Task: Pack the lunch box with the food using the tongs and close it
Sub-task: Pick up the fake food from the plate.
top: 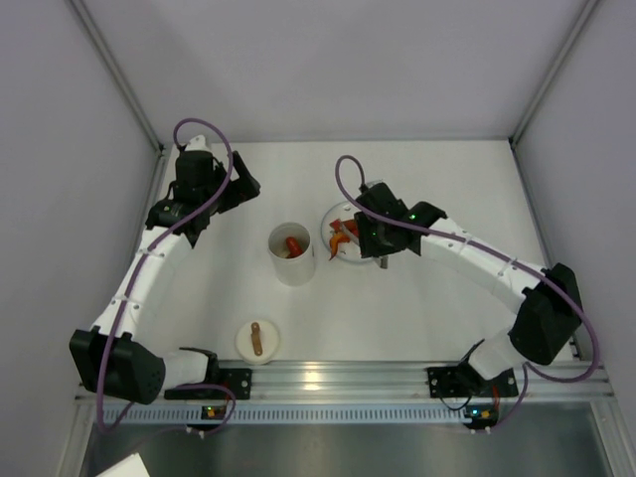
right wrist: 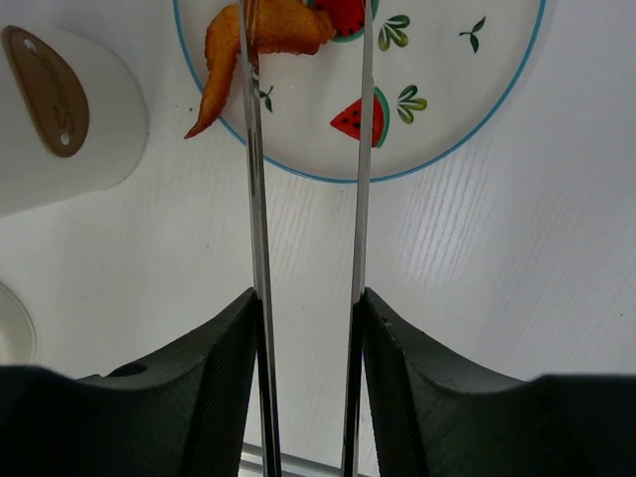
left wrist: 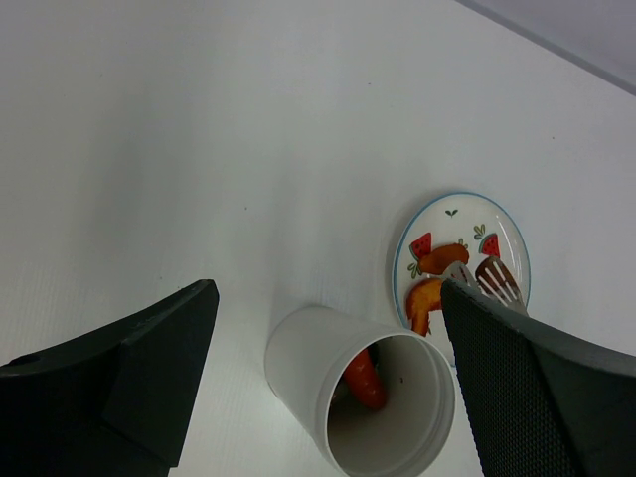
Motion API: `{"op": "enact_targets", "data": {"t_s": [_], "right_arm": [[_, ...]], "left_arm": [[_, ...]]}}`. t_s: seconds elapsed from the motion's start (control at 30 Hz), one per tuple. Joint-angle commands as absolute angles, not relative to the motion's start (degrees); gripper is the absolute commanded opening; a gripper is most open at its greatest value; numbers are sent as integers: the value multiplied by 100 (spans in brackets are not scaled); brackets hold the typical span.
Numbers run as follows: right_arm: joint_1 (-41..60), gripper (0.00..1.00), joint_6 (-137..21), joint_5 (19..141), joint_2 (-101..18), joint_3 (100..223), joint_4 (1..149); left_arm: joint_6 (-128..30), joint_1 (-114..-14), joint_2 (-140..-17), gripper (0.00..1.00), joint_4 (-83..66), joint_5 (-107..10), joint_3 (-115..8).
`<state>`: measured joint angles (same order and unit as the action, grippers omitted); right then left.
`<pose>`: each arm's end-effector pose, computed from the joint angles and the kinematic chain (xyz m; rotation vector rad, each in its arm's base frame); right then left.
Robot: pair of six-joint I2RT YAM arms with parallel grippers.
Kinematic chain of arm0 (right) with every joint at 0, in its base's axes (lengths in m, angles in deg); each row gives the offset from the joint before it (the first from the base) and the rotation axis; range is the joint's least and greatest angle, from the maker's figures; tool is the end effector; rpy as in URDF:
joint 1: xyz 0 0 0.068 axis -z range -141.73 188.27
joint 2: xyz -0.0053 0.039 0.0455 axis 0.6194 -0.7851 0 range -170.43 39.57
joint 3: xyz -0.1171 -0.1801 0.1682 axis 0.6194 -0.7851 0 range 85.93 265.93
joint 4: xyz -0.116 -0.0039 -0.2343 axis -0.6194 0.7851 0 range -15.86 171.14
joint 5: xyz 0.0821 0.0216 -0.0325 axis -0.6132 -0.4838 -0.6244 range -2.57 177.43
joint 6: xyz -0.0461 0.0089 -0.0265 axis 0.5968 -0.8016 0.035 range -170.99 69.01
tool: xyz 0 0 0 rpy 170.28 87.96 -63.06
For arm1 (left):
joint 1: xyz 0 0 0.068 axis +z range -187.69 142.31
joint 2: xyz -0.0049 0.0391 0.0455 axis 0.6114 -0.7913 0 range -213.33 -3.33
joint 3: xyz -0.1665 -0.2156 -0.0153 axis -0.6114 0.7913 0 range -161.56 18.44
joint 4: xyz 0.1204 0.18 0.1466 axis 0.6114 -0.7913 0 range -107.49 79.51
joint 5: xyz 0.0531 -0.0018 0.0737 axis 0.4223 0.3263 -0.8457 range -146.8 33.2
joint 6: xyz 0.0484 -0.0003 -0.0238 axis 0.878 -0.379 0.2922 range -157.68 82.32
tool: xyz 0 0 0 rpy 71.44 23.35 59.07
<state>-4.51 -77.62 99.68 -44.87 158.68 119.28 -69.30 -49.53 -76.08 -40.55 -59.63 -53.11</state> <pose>0.2298 0.2023 0.2943 -0.2765 2.5266 0.2066 0.2761 -0.0560 0.3637 -0.3971 2.1043 -0.3969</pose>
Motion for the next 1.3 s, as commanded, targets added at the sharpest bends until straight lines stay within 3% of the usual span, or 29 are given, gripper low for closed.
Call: {"op": "enact_targets", "data": {"t_s": [0.0,0.93,1.27], "right_arm": [[-348,43,-7815,9868,-4761,16125,11404],[-154,43,-7666,9657,-5842,17108,11448],[-146,40,-7665,9877,-5693,17057,11633]], "left_arm": [[-6932,-4973,-7593,99,-4011,-5996,-5355],[-6941,-4973,-7593,99,-4002,-5996,-5364],[-6932,-4973,-7593,99,-3993,-6005,-5364]]}}
